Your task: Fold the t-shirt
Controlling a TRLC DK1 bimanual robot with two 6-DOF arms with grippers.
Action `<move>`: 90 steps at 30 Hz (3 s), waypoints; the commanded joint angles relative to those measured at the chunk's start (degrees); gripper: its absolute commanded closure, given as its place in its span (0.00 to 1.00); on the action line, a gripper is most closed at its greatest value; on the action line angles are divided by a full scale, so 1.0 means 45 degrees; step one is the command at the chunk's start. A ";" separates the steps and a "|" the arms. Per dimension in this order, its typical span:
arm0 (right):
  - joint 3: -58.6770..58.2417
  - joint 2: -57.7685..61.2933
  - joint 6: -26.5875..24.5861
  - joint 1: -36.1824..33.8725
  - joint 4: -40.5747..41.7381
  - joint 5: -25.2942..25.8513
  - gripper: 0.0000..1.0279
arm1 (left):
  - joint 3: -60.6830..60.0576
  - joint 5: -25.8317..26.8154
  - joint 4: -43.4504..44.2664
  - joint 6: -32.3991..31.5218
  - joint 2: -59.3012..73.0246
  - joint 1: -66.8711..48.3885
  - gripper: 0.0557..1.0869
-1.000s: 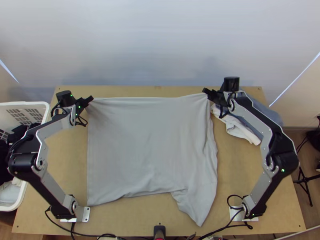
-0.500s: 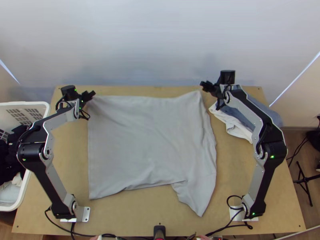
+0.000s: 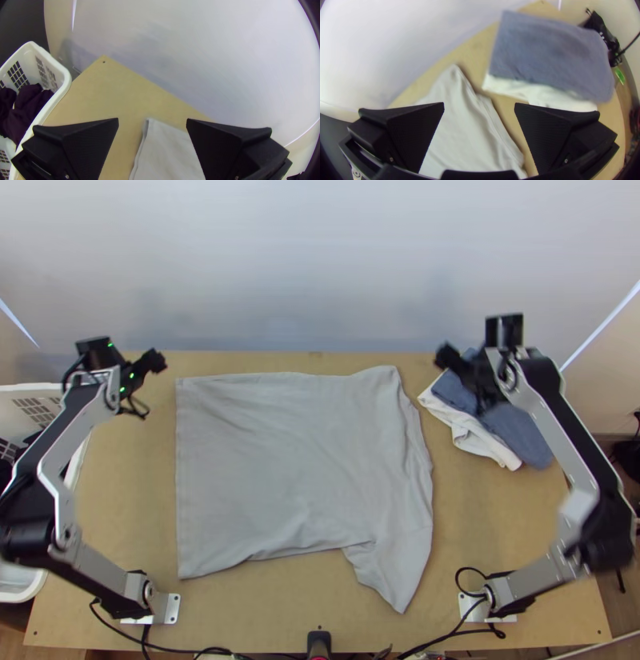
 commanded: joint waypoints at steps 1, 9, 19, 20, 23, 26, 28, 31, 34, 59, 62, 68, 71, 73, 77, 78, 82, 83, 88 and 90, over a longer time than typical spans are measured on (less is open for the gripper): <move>-0.3269 -0.3290 0.0678 0.0871 -0.6163 -0.0317 0.05 | -0.1613 0.0601 -0.4114 0.1732 -0.3097 0.0483 0.05; -0.7273 -0.5439 -0.0220 0.1183 -0.7999 -0.2485 0.05 | -0.3879 0.0620 -0.4993 0.2552 -0.6417 -0.0083 0.05; -0.9851 -0.6962 -0.1626 0.1476 -0.7140 -0.2427 0.05 | -0.3508 0.0308 -0.6399 0.2259 -0.7491 -0.0337 0.05; -1.0007 -0.7099 -0.1744 0.1574 -0.6964 -0.2427 0.07 | -0.3391 0.0249 -0.6594 0.2220 -0.7511 -0.0376 0.05; -1.0359 -0.7158 -0.2154 0.1730 -0.6436 -0.2427 0.11 | -0.3078 -0.0024 -0.7083 0.2142 -0.7511 -0.0454 0.05; -1.0730 -0.7197 -0.2310 0.1965 -0.5577 -0.2407 0.13 | -0.2609 -0.0337 -0.7551 0.2103 -0.7511 -0.0669 0.05; -1.0866 -0.7197 -0.2408 0.1965 -0.5069 -0.2407 0.13 | -0.2238 -0.0766 -0.7688 0.2064 -0.7491 -0.0884 0.05; -1.1120 -0.7236 -0.2544 0.1906 -0.4366 -0.2270 0.13 | -0.1730 -0.1079 -0.8040 0.2025 -0.7394 -0.0982 0.05; -1.1277 -0.7392 -0.2544 0.1828 -0.4210 -0.2173 0.13 | -0.1516 -0.1294 -0.8313 0.2005 -0.7394 -0.0982 0.05; -1.1413 -0.7802 -0.3072 0.1730 -0.2608 -0.1802 0.18 | -0.1633 -0.1977 -0.8489 0.0892 -0.7530 -0.1567 0.05; -1.1413 -0.7744 -0.3052 0.1730 -0.2589 -0.1704 0.18 | -0.1672 -0.1997 -0.8469 0.0853 -0.7530 -0.1567 0.05; -1.1550 -0.7665 -0.2955 0.1750 -0.2608 -0.1274 0.18 | -0.1730 -0.1997 -0.8430 0.0872 -0.7491 -0.1548 0.05; -1.1609 -0.7568 -0.2876 0.1750 -0.2569 -0.1059 0.18 | -0.1769 -0.1997 -0.8391 0.0853 -0.7452 -0.1548 0.05; -1.1667 -0.7451 -0.2837 0.1750 -0.2452 -0.0845 0.18 | -0.1789 -0.1997 -0.8333 0.0853 -0.7413 -0.1548 0.05; -1.1667 -0.7119 -0.2681 0.1906 -0.2257 -0.0806 0.18 | -0.1789 -0.1997 -0.8274 0.0853 -0.7355 -0.1567 0.05; -1.1706 -0.6982 -0.2623 0.2004 -0.2101 -0.0825 0.18 | -0.1769 -0.1997 -0.8254 0.0853 -0.7355 -0.1567 0.05; -1.1609 -0.6259 -0.2349 0.2199 -0.1456 -0.0942 0.18 | -0.1769 -0.1997 -0.8235 0.0833 -0.7316 -0.1587 0.05; -1.1530 -0.6025 -0.2310 0.2297 -0.1456 -0.1177 0.18 | -0.1769 -0.1997 -0.8235 0.0833 -0.7316 -0.1587 0.05; -1.1159 -0.5068 -0.2154 0.2472 -0.1319 -0.2466 0.18 | -0.1769 -0.1997 -0.8235 0.0833 -0.7335 -0.1587 0.05; -1.1062 -0.4833 -0.2037 0.2609 -0.1143 -0.2583 0.18 | -0.1789 -0.1997 -0.8235 0.0833 -0.7355 -0.1587 0.05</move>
